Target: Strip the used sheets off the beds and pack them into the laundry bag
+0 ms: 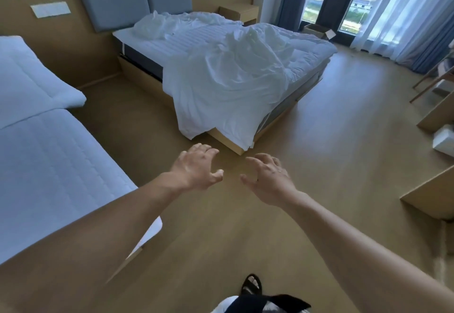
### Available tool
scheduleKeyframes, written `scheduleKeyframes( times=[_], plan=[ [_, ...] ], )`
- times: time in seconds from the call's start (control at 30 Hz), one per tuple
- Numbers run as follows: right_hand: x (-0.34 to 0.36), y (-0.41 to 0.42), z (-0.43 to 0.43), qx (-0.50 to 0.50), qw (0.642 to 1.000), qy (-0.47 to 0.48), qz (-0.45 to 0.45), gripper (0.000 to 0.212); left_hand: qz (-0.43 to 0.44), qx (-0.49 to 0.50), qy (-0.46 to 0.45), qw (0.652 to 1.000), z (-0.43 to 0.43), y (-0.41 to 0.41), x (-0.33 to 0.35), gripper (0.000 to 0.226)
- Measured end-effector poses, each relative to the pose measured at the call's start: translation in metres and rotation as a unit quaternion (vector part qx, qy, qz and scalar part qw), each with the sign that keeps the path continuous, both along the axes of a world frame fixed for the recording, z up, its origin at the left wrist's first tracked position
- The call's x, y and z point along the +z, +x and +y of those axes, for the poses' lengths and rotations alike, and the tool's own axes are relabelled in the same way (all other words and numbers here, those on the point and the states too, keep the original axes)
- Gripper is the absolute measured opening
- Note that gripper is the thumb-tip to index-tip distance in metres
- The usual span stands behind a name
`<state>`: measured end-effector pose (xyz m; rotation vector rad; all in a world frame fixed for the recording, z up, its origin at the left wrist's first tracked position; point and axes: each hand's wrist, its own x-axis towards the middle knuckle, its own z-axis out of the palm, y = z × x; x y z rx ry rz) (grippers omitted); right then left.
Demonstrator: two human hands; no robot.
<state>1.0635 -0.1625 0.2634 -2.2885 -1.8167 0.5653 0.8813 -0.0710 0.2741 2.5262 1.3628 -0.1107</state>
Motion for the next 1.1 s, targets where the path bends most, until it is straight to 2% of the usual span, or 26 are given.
scheduleKeyframes(
  times=[0.2,0.43,0.6,0.8,1.1],
  plan=[
    [0.011,0.038,0.117,0.059,0.998,-0.015,-0.012,0.064,-0.016,0.059,-0.005,0.998,0.093,0.024,0.008,0.067],
    [0.006,0.036,0.265,0.101,0.995,-0.006,-0.016,0.066,-0.019,0.105,-0.012,0.994,0.225,0.008,0.000,0.064],
    [0.009,0.024,0.374,0.094,0.995,0.007,-0.019,0.065,-0.032,0.098,-0.011,0.995,0.339,-0.001,0.003,0.067],
    [0.006,0.032,0.466,0.065,0.998,-0.001,-0.009,0.063,-0.034,0.068,-0.016,0.997,0.444,0.015,0.011,0.066],
    [-0.047,0.082,0.617,0.037,0.998,-0.042,0.025,0.069,-0.006,0.060,-0.066,0.996,0.600,0.069,-0.029,0.067]
  ],
)
